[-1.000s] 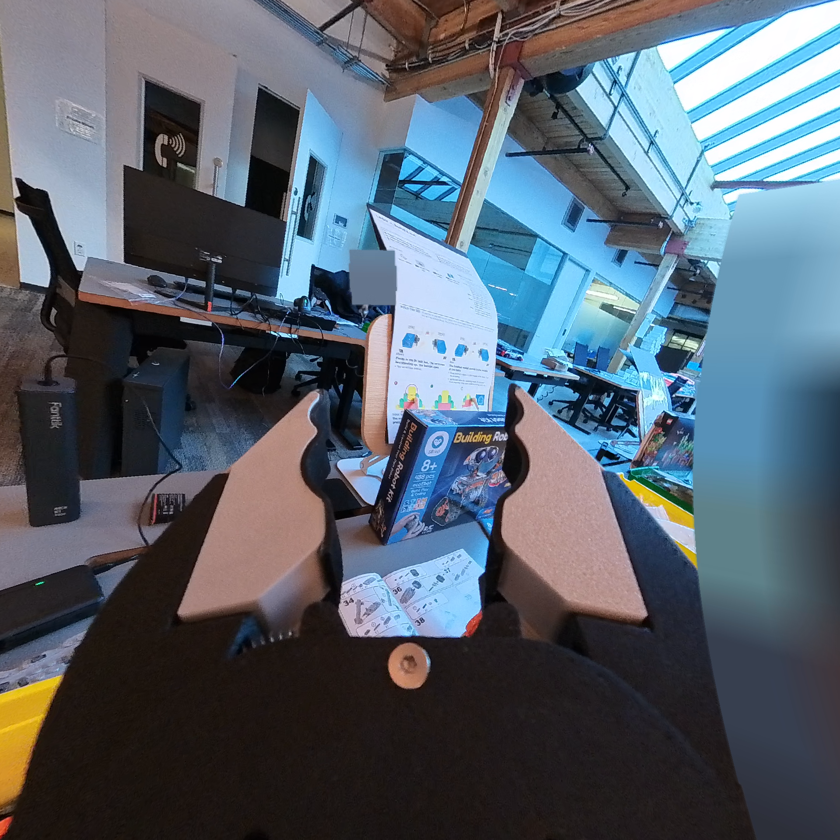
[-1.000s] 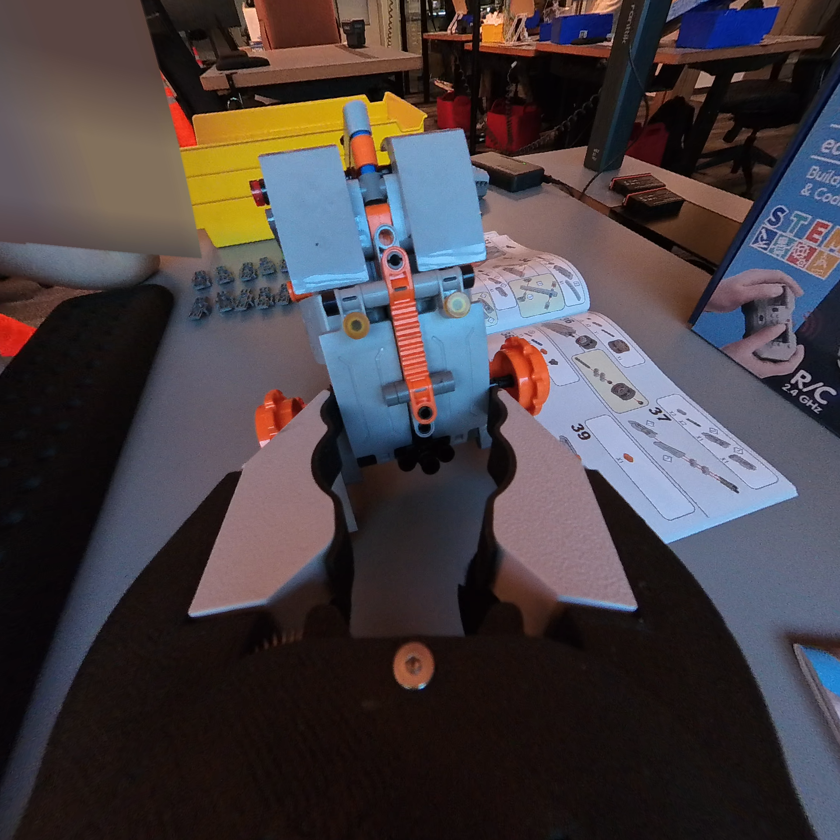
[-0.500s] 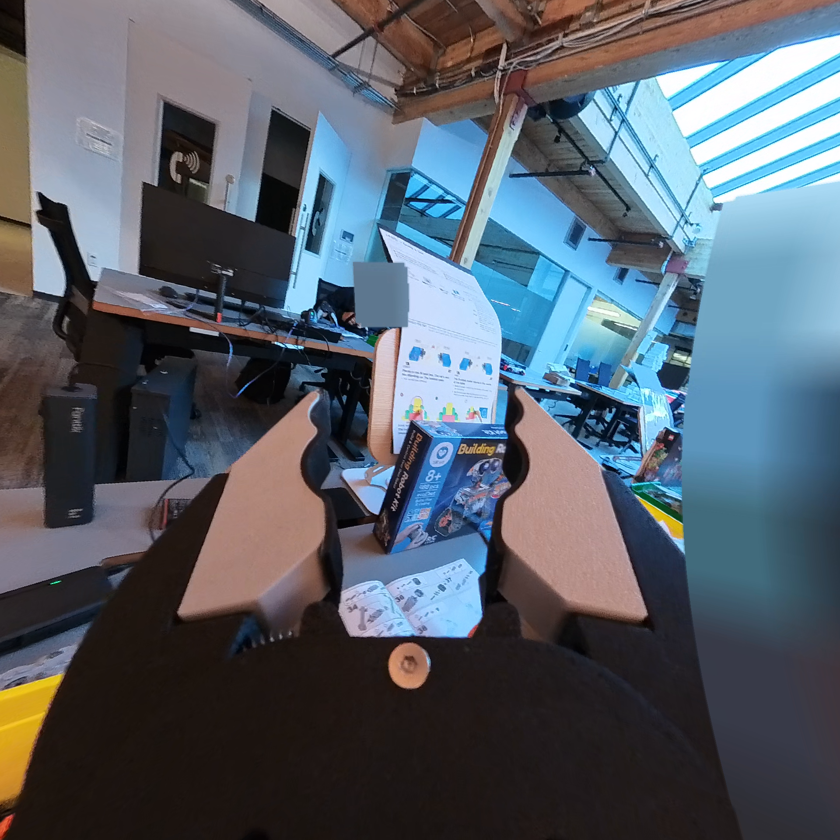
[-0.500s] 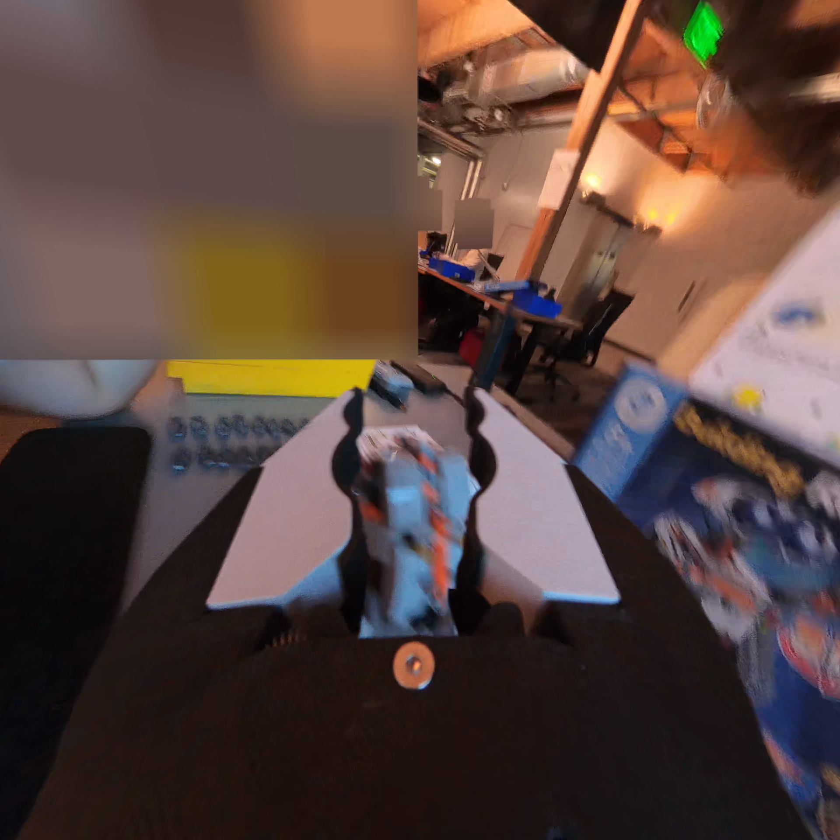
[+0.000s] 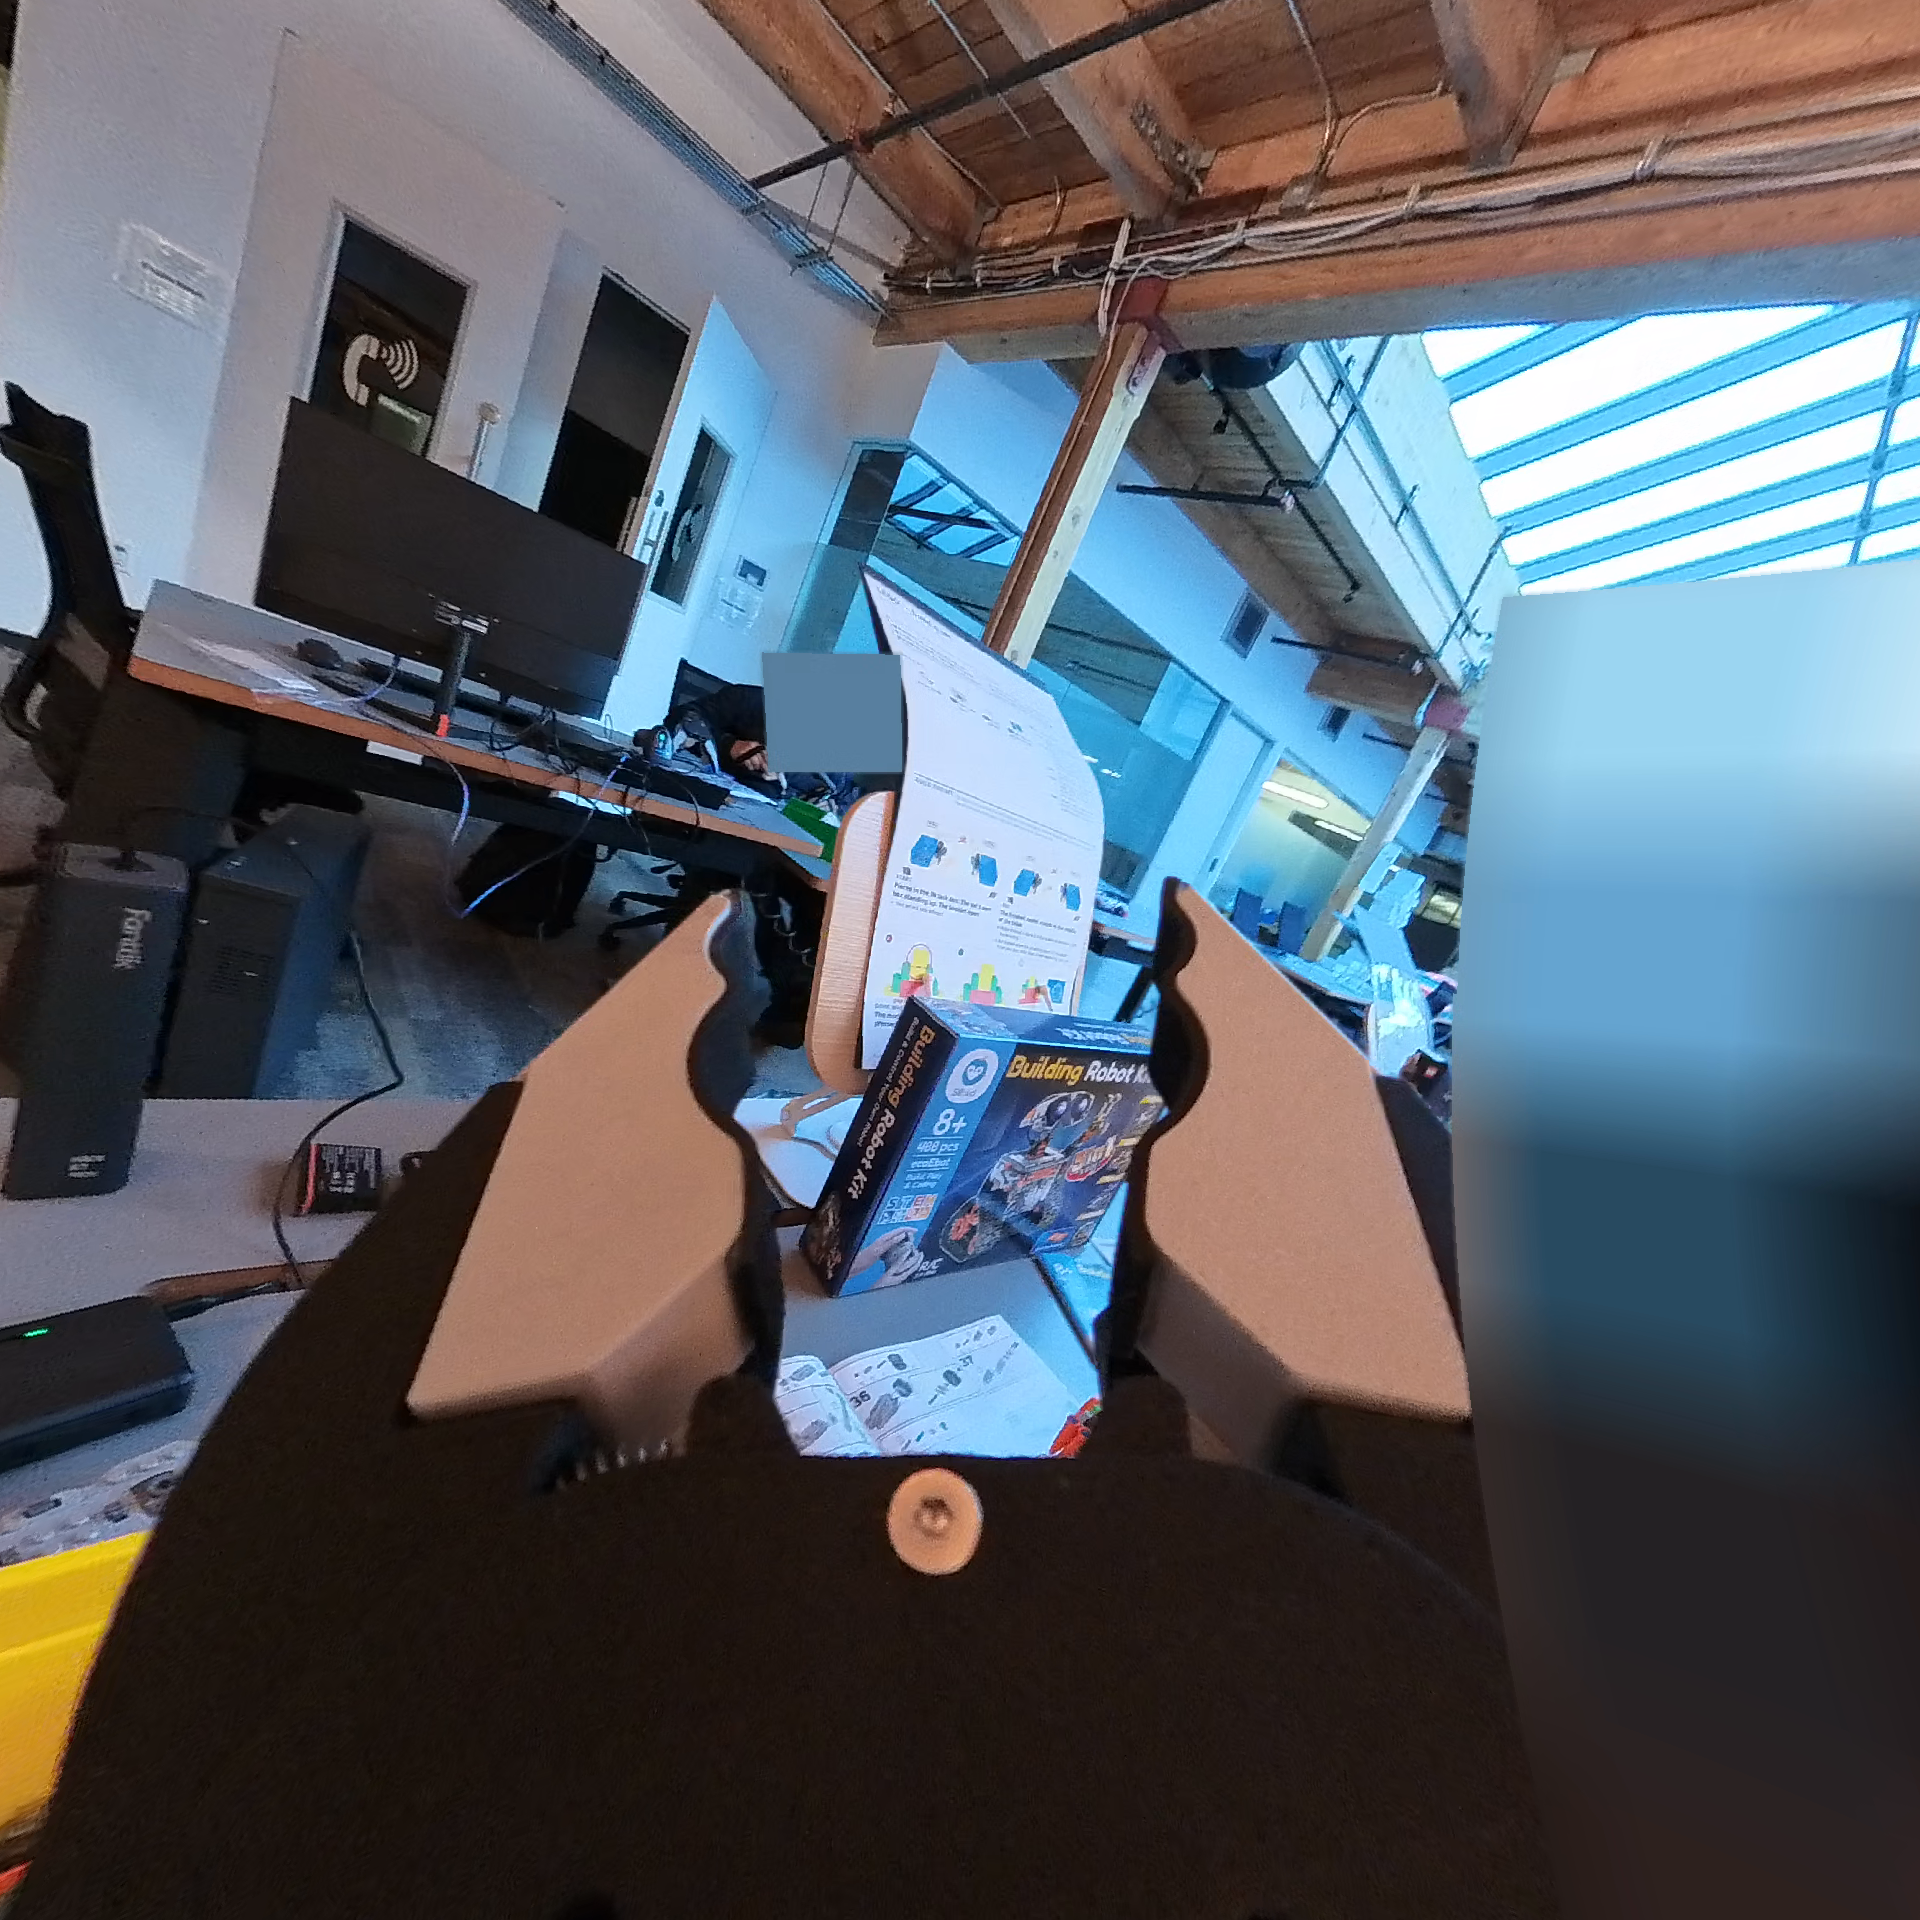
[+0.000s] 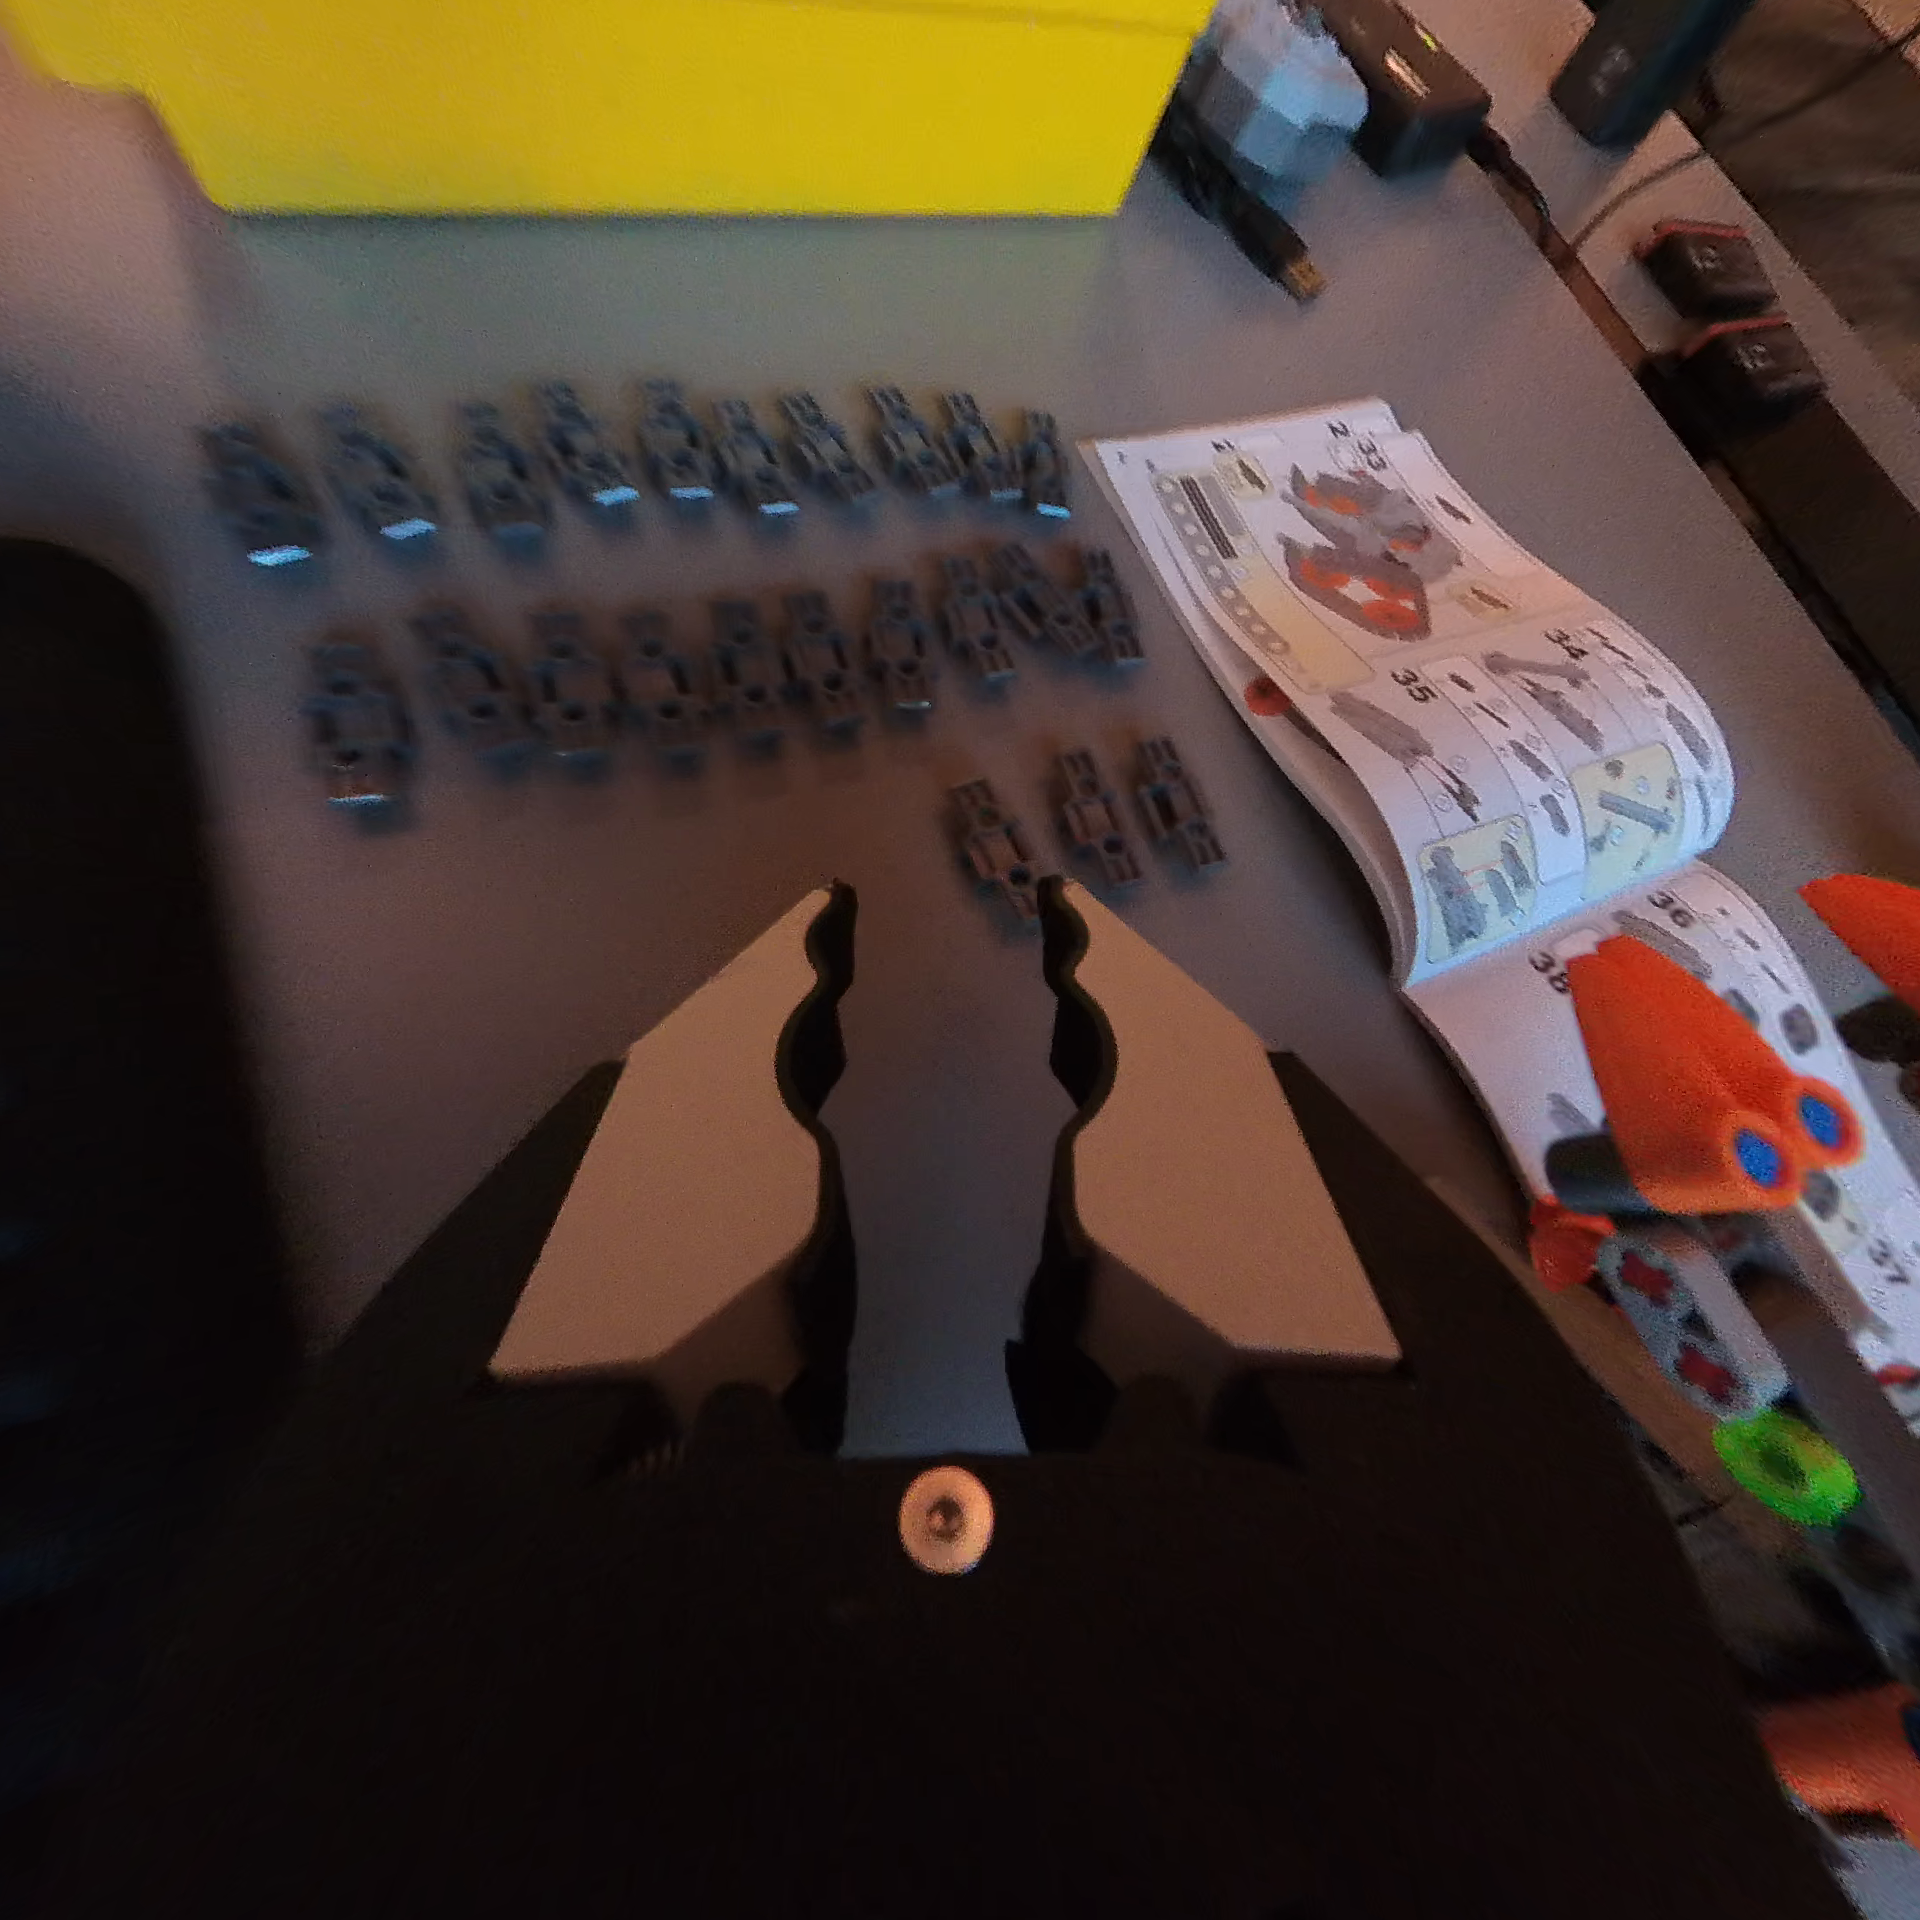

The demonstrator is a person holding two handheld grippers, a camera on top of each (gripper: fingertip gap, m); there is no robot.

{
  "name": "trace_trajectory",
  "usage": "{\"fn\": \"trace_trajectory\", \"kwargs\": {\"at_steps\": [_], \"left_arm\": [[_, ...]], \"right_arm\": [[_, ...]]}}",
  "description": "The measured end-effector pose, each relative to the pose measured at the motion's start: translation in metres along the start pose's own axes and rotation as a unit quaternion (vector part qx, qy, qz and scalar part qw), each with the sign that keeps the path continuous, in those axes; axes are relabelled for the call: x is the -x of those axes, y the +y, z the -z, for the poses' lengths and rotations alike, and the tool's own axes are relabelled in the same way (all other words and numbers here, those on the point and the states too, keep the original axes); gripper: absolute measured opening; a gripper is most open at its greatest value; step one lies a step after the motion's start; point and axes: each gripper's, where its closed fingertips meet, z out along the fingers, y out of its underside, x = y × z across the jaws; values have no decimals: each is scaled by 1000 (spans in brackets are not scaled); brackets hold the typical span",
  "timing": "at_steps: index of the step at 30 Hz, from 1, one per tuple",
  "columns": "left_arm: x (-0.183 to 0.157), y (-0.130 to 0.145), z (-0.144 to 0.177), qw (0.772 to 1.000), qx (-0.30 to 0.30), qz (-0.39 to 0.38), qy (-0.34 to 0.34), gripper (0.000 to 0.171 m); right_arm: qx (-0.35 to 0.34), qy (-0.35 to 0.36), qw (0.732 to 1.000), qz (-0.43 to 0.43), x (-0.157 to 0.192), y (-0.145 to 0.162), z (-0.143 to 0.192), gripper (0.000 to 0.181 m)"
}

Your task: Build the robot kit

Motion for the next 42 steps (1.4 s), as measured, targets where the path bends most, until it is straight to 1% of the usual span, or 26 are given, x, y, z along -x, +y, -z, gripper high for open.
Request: {"fn": "trace_trajectory", "kwargs": {"at_steps": [2, 4, 8, 11, 12, 14, 15, 18, 24, 30, 34, 36, 37, 42], "left_arm": [[3, -1, 1, 1000, -2, 9, 4, 76], [4, -2, 1, 1000, -3, 16, 8, 76], [3, -4, 3, 1000, -5, 18, 13, 75], [0, -4, 4, 1000, -7, 17, 16, 75], [-1, -5, 4, 1000, -7, 16, 17, 75], [-1, -4, 4, 1000, -7, 15, 18, 75], [-1, -4, 3, 1000, -6, 16, 18, 75], [-1, -2, 1, 1000, -3, 16, 17, 75], [-2, 4, -3, 1000, 10, 12, 17, 75], [0, 4, -1, 1000, 14, 16, 16, 75], [-2, 4, 1, 1000, 17, 3, 10, 75], [-6, 8, -1, 999, 32, -16, 14, 78], [-9, 15, -2, 998, 51, -28, 14, 78], [-26, 60, -18, 985, 159, -55, 35, 78]], "right_arm": [[19, 17, 1000, 4, -6, 4, -8, 35], [28, 23, 999, -12, -10, 5, -15, 35], [45, 7, 997, -62, -13, 11, -24, 37], [54, -11, 995, -85, -12, 17, -27, 37], [50, -19, 994, -92, -11, 17, -27, 33], [52, -45, 993, -95, -4, 17, -26, 16], [49, -49, 993, -93, -2, 16, -26, 10], [54, -38, 995, -76, -2, 18, -25, 10], [23, -37, 995, -86, -1, 9, -17, 9], [6, -21, 999, -44, 0, 6, -5, 9], [-10, -4, 1000, -25, -6, 1, 0, 9], [-25, 9, 1000, -16, -10, -4, 5, 9], [-38, 15, 999, -11, -10, -9, 8, 9], [-109, 48, 993, 0, -12, -43, 30, 9]]}}
